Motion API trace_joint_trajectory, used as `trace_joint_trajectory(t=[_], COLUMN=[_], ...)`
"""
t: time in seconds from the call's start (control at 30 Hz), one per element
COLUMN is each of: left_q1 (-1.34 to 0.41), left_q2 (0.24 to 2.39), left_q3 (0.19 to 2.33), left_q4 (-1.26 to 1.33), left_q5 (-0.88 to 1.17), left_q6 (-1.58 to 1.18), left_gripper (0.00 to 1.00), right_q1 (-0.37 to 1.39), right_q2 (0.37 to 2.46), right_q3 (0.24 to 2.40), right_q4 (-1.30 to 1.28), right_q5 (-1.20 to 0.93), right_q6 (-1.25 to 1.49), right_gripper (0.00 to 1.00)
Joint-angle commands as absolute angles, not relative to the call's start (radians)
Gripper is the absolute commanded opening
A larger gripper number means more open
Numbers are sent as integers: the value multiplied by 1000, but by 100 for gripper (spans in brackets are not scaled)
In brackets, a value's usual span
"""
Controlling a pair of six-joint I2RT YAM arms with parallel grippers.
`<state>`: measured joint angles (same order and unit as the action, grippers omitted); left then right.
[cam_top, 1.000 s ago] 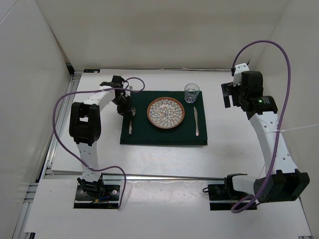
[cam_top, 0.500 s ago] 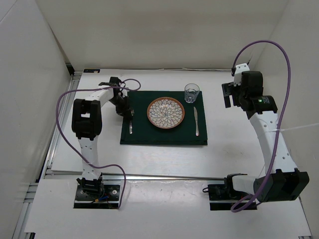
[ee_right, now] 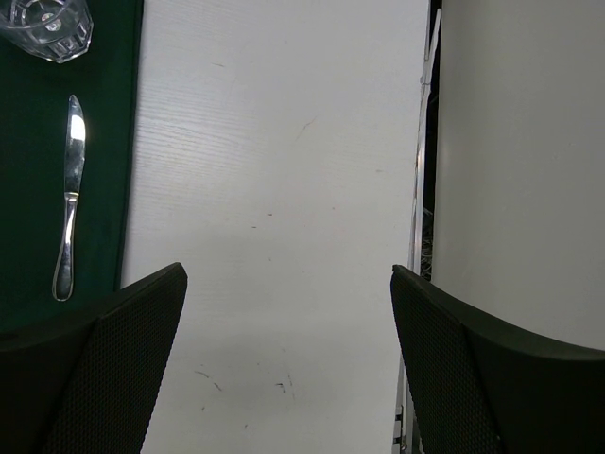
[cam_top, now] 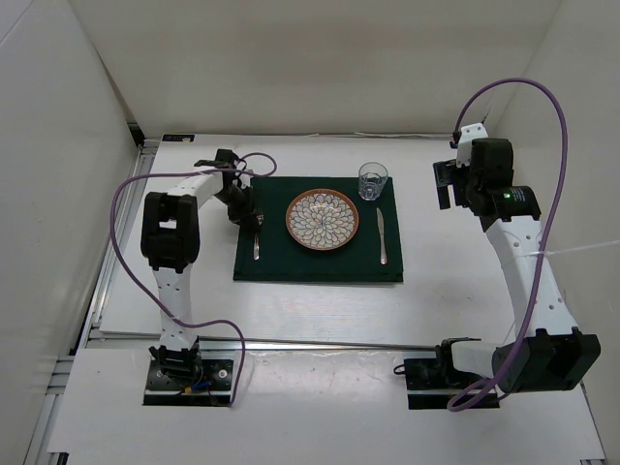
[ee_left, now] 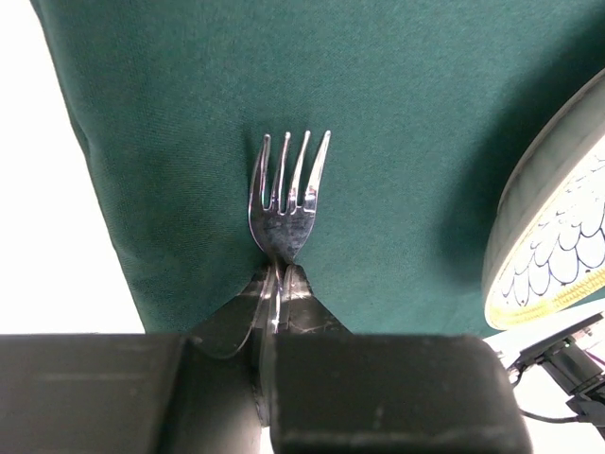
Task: Set the dinner table for one person
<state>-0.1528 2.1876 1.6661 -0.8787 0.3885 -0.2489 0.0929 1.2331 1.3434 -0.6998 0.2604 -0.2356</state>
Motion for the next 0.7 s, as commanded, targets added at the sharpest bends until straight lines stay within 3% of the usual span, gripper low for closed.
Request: trace_joint_trajectory(t=[0.0,0.67], left_q1=[-166,-195], left_q2=[2149,2157], left_q3=[1635,1669], left_q4=[-867,-885], left_q5=[387,330], left_q6=[-232,-204], left_gripper=[10,10], right_q1=[89,89], right_q2=[1230,1221], right_q3=[1364,1336], right_q4=[-663,-663], right_q5=[265,256], right_q6=[-224,-215], right_gripper=[91,91])
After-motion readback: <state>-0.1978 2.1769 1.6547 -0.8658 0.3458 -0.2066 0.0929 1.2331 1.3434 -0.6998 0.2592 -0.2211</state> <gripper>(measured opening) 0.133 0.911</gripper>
